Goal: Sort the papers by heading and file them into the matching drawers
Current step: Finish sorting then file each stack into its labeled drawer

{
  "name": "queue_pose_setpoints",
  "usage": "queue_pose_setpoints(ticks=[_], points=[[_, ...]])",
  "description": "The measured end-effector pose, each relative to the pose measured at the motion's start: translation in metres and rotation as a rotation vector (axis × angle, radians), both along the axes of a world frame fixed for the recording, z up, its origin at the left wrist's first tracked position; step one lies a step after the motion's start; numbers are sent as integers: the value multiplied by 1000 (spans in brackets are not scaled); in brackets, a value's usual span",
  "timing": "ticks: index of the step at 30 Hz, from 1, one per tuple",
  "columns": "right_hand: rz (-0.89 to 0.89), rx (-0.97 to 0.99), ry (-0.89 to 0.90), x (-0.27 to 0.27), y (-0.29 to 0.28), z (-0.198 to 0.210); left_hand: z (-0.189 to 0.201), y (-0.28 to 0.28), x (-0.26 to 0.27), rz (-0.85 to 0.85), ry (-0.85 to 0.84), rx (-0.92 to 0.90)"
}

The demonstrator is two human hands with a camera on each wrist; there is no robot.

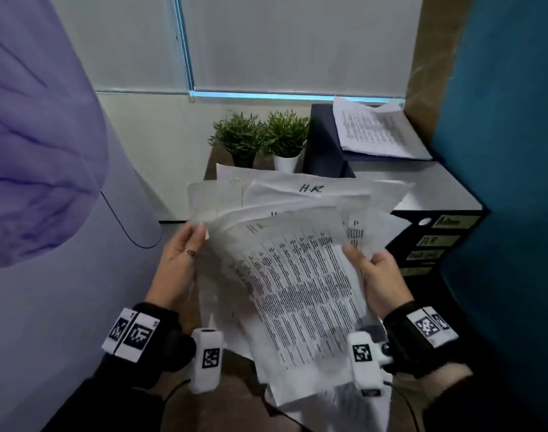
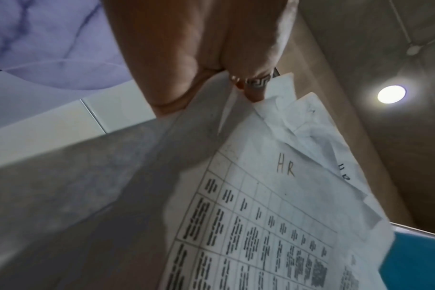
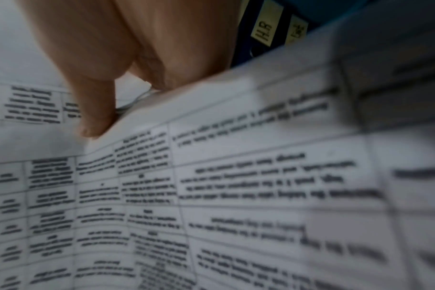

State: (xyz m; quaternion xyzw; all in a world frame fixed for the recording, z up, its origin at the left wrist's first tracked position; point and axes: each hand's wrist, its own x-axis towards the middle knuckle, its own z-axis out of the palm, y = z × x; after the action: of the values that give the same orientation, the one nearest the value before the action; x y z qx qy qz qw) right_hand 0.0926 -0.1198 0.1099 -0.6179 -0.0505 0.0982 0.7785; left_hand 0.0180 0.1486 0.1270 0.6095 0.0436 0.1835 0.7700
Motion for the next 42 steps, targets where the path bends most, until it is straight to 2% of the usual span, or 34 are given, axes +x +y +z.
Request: queue_pose_setpoints(ticks=[4,7,10,12,14,15,17,20,23,26,31,34,37,40,42], points=[[30,30,-11,1,14,8,9,-9,-2,44,-54,-223],[10,25,-6,-1,22,8,5,-11,-5,37,-71,-88],[-41,-3,-4,-2,23,8,-6,-2,-6,-38,-12,28],[-82,36,-6,-1,21,8,-18,5,-5,-101,27,-27],[-132,66,-27,-1,20,11,-29,6,-4,-148,101,-163],[-149,58,-52,-3,20,13,-32,2,-3,-125,136,-182],[-181,-16,-137,-6,20,18,-30,-8,-1,-33,158,-90],[-284,-115,-269,-12,20,25,-15,-21,5,151,54,0],[-239,-31,-366,-12,16,29,-6,-26,11,232,-1,52],[-163,-23,-383,-10,13,27,-12,-29,13,186,-5,18],[-70,-138,-258,-11,10,-3,-32,-40,11,99,79,32],[-23,-210,-188,-12,7,-19,-53,-39,13,-28,184,107],[-37,-187,-222,-14,5,-10,-56,-40,11,45,166,216],[-9,-83,-221,-13,-1,-5,-47,-47,10,131,91,69],[50,-170,-172,-12,-2,-14,-46,-52,11,94,120,56]])
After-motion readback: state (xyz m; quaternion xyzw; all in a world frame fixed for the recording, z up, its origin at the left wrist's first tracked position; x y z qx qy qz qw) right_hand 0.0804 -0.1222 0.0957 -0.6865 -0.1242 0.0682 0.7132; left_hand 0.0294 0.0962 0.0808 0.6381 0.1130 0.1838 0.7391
